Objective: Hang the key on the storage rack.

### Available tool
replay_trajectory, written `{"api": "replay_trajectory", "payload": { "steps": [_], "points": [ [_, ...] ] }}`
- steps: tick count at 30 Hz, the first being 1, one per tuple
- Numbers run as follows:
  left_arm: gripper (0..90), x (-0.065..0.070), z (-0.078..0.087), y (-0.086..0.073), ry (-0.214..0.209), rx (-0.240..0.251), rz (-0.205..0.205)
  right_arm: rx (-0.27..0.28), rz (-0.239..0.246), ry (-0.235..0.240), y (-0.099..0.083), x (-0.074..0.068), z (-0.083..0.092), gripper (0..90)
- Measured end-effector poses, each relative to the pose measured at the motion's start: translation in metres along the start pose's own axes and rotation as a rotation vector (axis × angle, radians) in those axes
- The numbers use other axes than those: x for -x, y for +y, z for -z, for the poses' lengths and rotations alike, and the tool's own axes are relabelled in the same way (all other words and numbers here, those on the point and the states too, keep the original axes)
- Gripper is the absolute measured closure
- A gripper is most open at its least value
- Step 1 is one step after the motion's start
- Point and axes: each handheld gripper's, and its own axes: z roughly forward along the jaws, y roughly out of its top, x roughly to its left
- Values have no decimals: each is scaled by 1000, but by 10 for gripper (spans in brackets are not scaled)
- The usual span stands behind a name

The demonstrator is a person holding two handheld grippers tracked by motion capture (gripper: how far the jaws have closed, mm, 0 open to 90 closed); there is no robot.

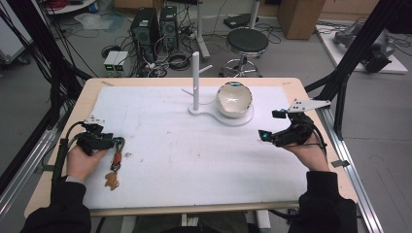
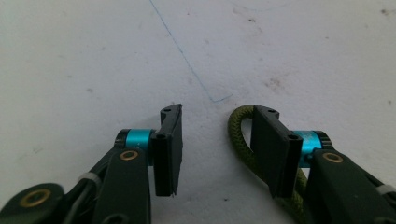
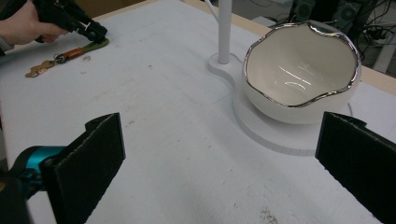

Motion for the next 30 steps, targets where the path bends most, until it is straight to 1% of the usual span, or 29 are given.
{"api": "replay_trajectory", "payload": {
  "steps": [1,2,3,4,5,6,7,8,9,11,14,15,17,18,19,20,22,23,24,25,27,28,29,30],
  "points": [
    [574,3,0,0,19,-4,-21,0,0,-1,0,0,0,7],
    [574,5,0,0,21,-4,-27,0,0,-1,0,0,0,7],
    [657,6,0,0,14,-4,-32,1,2,0,0,0,0,7],
    [689,8,0,0,13,-5,-43,0,1,-1,0,0,0,7],
    [689,9,1,1,15,-9,-49,0,1,-1,0,0,0,7],
    [735,9,1,1,12,-9,-44,-3,2,-3,0,1,-1,7],
    [822,9,1,1,-10,-9,-36,-6,2,-4,0,1,-1,7],
    [827,11,0,1,-7,-2,-39,-7,-1,-2,0,1,-1,7],
    [833,12,0,1,-1,-9,-49,-8,-2,-1,0,1,-1,7],
    [836,12,0,2,0,-15,-51,-6,7,-1,0,1,-2,7],
    [836,10,0,3,-9,-15,-33,-13,-3,4,0,1,-3,7],
    [836,10,0,3,-10,-14,-32,-7,-6,9,0,1,-3,7],
    [836,11,1,4,-4,-22,-44,5,-5,17,1,0,-2,7],
    [836,11,1,5,-8,-19,-35,5,-5,17,1,0,-2,7],
    [837,12,3,6,-9,-9,-31,11,-3,18,1,0,-1,7],
    [837,13,6,8,-6,-1,-36,11,-3,18,1,0,-1,7],
    [837,14,15,13,-7,34,-31,6,-8,13,0,1,-1,7],
    [836,16,19,16,3,44,-34,7,-12,14,0,1,-1,7],
    [836,17,24,19,18,54,-53,11,-12,15,0,1,0,7],
    [837,18,30,21,6,79,-49,17,-9,14,0,1,1,7],
    [837,20,41,26,9,122,-46,18,-8,14,0,1,1,7],
    [837,21,53,31,-3,162,-32,17,-9,11,0,1,1,7],
    [838,21,53,31,-3,162,-32,19,-10,8,0,1,2,7],
    [838,22,59,33,-7,176,-34,25,-9,4,1,1,2,7]
  ]
}}
